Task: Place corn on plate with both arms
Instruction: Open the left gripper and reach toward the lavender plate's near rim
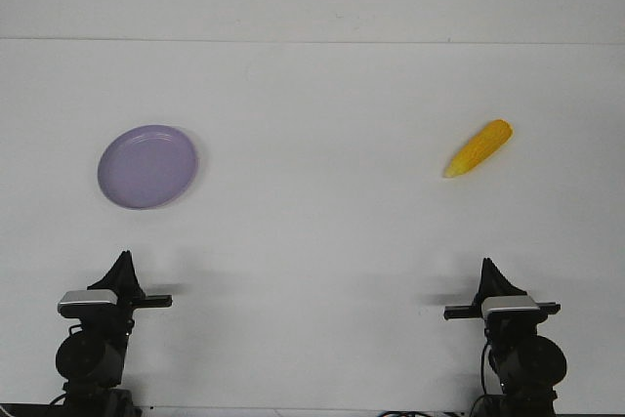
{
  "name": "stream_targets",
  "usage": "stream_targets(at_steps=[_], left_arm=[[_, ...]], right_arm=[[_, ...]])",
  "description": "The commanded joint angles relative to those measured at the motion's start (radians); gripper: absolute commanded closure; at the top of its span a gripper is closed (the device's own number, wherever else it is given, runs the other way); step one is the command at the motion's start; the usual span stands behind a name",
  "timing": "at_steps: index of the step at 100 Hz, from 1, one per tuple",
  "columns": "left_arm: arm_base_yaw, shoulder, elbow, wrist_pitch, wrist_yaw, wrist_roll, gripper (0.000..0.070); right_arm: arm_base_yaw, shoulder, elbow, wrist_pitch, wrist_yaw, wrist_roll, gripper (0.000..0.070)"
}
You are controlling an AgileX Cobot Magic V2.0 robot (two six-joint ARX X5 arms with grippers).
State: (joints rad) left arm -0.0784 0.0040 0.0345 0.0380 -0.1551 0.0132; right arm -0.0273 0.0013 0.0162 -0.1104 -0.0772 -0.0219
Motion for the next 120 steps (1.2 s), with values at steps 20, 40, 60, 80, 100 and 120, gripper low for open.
stream_targets(at_steps=[20, 40, 60, 80, 100, 120], left_arm=[[0.001, -0.001, -0.021, 0.010, -0.002, 0.013, 0.0687], [0.001, -0.001, -0.021, 0.011, -0.002, 0.013, 0.0687], [0.000, -0.001, -0.021, 0.017, -0.001, -0.030, 0.0687], [0.000, -0.001, -0.021, 0.017, 0.000, -0.119, 0.0688], [0.001, 0.013, 0.046, 0.032, 0.002, -0.276, 0.0482], [0.001, 0.203, 0.293, -0.045, 0.010, -0.342, 0.0306]], right_arm=[[-0.001, 0.000, -0.003, 0.013, -0.002, -0.001, 0.0685], [-0.001, 0.000, -0.003, 0.013, -0.002, -0.001, 0.0685], [-0.001, 0.000, -0.003, 0.013, -0.002, -0.001, 0.0685], [-0.001, 0.000, -0.003, 0.013, -0.002, -0.001, 0.0685], [-0.001, 0.000, -0.003, 0.013, -0.002, -0.001, 0.0685], [-0.001, 0.000, -0.003, 0.013, -0.001, -0.001, 0.0685]])
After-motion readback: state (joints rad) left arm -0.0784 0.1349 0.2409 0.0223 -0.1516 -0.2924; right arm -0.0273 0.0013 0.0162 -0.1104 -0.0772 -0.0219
